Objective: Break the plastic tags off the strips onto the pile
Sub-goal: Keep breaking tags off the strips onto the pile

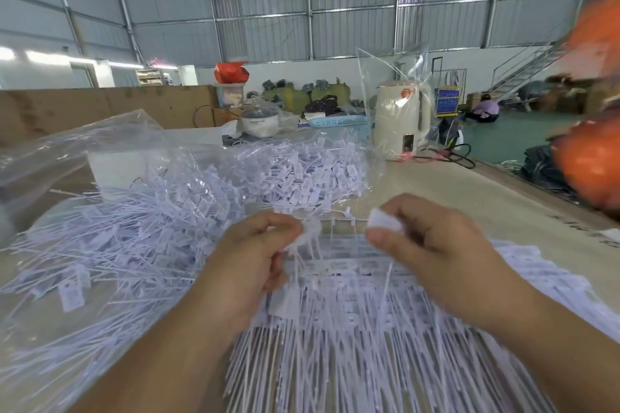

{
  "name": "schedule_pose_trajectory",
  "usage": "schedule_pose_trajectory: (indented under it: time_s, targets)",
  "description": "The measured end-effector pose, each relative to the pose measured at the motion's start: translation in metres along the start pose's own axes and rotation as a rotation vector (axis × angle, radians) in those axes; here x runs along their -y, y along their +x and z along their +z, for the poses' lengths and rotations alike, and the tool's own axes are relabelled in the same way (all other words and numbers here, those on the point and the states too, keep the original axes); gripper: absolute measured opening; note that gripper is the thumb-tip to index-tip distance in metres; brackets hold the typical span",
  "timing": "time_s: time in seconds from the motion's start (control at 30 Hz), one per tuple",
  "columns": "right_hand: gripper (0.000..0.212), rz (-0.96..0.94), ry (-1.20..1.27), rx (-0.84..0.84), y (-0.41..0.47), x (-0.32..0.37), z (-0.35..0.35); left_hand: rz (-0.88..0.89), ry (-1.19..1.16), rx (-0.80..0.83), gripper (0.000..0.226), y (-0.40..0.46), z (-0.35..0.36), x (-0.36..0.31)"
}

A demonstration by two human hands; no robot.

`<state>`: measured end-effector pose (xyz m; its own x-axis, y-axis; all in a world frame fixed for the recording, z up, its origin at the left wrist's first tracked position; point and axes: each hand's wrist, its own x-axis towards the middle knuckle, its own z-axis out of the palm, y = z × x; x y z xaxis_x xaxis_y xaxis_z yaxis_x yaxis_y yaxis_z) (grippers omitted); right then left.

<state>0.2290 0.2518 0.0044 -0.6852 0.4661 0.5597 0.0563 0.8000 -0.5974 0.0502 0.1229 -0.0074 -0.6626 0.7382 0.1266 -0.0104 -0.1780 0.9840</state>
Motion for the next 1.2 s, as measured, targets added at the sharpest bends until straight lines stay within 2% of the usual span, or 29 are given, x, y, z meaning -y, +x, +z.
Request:
schedule_pose_trajectory:
  time_s: [0.1,0.17,0.3,0.4,0.5,0.67,0.73,0.8,0.93,1.07,1.2]
  targets:
    - [0.053,-0.056,-0.073,0.264,-0.003,0.003,0.014,0.069,0.164,0.168,0.015,-0.009,0.008,0.002]
    - [0.059,-0.102,-0.129,0.325,-0.002,0.004,0.019,0.143,0.28,0.231,0.019,-0.013,0.014,0.003]
    - [0.069,-0.1,-0.148,0.359,-0.005,0.005,0.019,0.222,0.414,0.23,0.023,-0.015,0.017,0.005]
    - [0.071,-0.081,-0.191,0.341,-0.006,0.006,0.021,0.223,0.393,0.255,0.013,-0.017,0.018,0.005]
    - [0.068,-0.094,-0.203,0.323,-0.004,0.003,0.026,0.286,0.476,0.232,0.003,-0.017,0.017,0.005]
    - [0.059,-0.026,-0.139,0.34,-0.003,0.004,0.02,0.334,0.513,0.133,0.013,-0.016,0.016,0.002]
    - [0.041,-0.041,-0.192,0.325,-0.002,0.003,0.014,0.341,0.481,0.091,0.015,-0.015,0.012,0.0]
    - [0.033,-0.053,-0.263,0.313,-0.001,0.004,0.01,0.332,0.436,0.079,0.015,-0.013,0.008,-0.002]
    - [0.038,-0.037,-0.289,0.271,-0.001,0.005,0.009,0.316,0.384,0.094,0.012,-0.011,0.009,0.0]
    - [0.038,-0.049,-0.299,0.151,-0.003,0.006,0.014,0.273,0.248,0.094,0.005,-0.01,0.012,0.002]
    - [0.04,-0.083,-0.293,0.036,-0.006,0.013,0.022,0.237,0.114,0.078,0.023,-0.012,0.015,0.001]
